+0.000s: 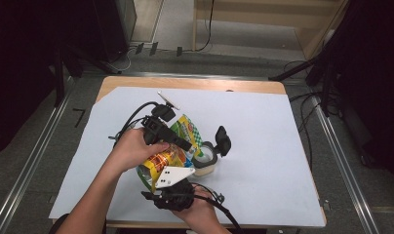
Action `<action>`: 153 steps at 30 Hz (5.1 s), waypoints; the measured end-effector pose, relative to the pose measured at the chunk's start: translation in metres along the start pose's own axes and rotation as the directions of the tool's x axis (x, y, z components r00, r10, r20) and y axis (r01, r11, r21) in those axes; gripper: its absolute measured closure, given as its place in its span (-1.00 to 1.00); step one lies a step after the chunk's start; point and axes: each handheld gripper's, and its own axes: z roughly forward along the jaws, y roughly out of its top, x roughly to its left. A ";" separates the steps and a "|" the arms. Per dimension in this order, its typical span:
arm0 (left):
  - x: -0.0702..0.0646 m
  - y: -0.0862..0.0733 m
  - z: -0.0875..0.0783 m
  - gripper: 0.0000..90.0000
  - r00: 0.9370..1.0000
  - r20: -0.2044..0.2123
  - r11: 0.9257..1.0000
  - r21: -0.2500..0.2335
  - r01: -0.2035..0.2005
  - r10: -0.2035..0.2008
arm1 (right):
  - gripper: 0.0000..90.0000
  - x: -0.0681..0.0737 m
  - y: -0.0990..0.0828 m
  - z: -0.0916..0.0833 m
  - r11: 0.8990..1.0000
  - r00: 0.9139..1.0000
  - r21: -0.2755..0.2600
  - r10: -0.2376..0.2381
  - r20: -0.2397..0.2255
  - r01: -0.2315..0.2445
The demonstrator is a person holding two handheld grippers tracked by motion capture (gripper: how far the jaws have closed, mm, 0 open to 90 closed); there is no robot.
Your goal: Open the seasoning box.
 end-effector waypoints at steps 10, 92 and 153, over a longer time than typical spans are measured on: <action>0.007 0.005 0.001 0.48 0.999 0.025 0.999 0.002 0.037 -0.037 | 0.64 -0.002 0.002 -0.002 1.000 1.000 -0.002 0.001 -0.003 -0.001; -0.008 0.012 -0.012 0.42 0.999 0.023 0.998 -0.039 0.050 -0.049 | 0.68 -0.002 0.013 -0.001 0.999 1.000 -0.036 0.008 0.008 -0.008; -0.007 0.011 -0.019 0.67 0.998 0.049 0.996 -0.078 0.033 -0.029 | 0.71 0.001 0.017 -0.002 0.999 1.000 -0.052 -0.009 0.003 0.009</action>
